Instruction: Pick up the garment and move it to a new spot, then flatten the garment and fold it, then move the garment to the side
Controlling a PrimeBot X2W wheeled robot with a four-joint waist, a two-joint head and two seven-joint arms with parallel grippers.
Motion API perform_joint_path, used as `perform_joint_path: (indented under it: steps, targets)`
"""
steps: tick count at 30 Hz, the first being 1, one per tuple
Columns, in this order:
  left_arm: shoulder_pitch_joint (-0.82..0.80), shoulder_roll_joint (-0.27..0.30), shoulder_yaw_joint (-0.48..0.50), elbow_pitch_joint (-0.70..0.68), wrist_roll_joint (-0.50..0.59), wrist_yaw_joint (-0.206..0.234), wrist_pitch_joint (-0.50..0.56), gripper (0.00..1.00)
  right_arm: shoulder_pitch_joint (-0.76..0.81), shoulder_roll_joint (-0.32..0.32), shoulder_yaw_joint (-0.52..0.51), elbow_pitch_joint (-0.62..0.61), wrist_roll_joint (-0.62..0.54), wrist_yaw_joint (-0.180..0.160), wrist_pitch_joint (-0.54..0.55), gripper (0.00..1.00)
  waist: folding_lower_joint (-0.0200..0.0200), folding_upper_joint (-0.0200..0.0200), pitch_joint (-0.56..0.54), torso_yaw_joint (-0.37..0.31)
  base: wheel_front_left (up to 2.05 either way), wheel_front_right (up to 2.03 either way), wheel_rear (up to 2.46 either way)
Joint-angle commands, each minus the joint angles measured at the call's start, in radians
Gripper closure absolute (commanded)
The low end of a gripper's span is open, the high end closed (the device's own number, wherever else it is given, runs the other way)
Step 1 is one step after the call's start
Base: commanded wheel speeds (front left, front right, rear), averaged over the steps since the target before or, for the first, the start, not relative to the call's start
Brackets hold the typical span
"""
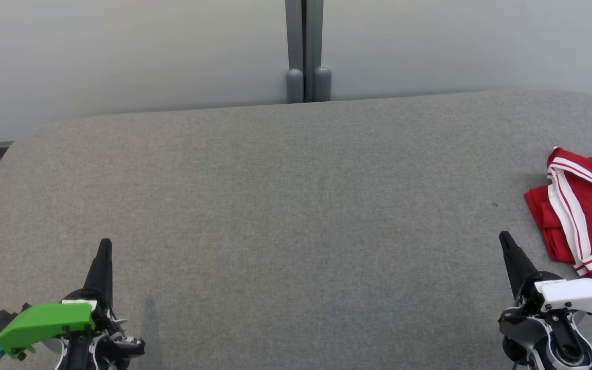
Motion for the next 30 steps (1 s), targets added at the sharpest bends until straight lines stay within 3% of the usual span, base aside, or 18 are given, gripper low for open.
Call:
perform_joint_path:
  steps: [1,30]
  targets:
    - [-0.021,0.007,0.005,-0.007,-0.019,0.002,0.006,1.0,-0.011,-0.006,-0.004,-0.008,0.021,0.0,0.006,1.0,0.0,-0.0001,0.0,0.001,0.0,0.0,0.0]
    - [-0.021,0.007,0.007,-0.009,-0.043,0.002,0.014,1.0,-0.01,-0.006,-0.006,-0.01,0.046,0.0,0.013,1.0,0.0,-0.0001,0.0,0.003,0.0,0.0,0.0]
